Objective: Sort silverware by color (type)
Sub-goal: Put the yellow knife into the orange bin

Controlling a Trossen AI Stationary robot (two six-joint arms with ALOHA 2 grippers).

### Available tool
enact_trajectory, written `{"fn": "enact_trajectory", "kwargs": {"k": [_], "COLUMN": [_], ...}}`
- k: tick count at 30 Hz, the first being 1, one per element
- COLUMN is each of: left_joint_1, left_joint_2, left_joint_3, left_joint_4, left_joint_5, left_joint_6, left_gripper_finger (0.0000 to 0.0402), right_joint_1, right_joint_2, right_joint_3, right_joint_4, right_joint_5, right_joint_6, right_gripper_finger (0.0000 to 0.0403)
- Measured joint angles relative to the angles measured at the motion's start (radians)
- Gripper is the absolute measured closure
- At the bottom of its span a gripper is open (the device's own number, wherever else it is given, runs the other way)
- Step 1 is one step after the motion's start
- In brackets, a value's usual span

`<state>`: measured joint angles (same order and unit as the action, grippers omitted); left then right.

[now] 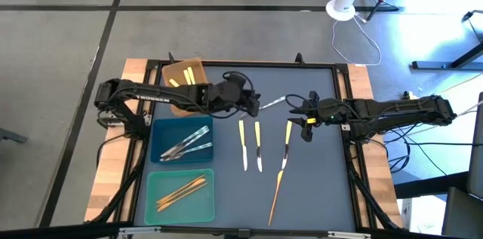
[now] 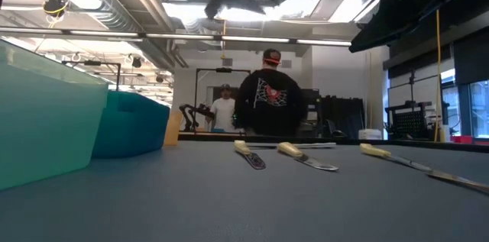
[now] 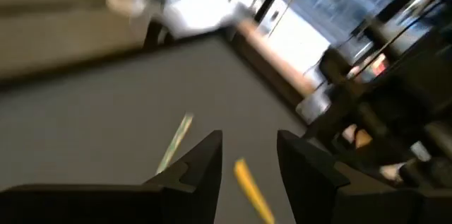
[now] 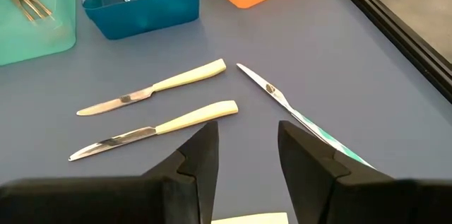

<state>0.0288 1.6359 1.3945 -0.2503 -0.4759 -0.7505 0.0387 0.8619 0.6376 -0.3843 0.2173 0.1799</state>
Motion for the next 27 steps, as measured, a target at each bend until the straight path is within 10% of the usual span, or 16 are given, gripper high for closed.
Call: {"fn": "enact_trajectory", "kwargs": {"k": [11, 27], "left_joint_1": [0.003, 0.058], "left_joint_2": [0.001, 0.164], "left_joint_3": [0.0, -0.001], "left_joint_4": [-0.37, -0.419], "left_joint_5": [0.21, 0.505], "left_joint_6": [-0.401, -0.504], "left_gripper_finger": [0.0272, 0.0272], "right_joint_1": [0.0, 0.0], "right_joint_2": [0.0, 0.0], "right_joint_3": [0.0, 0.0], "right_joint_4": [0.0, 0.0], "right_joint_5": [0.0, -0.001], "right_joint_6": [0.002, 0.003], "right_gripper_finger": [0.0269, 0.0269]}}
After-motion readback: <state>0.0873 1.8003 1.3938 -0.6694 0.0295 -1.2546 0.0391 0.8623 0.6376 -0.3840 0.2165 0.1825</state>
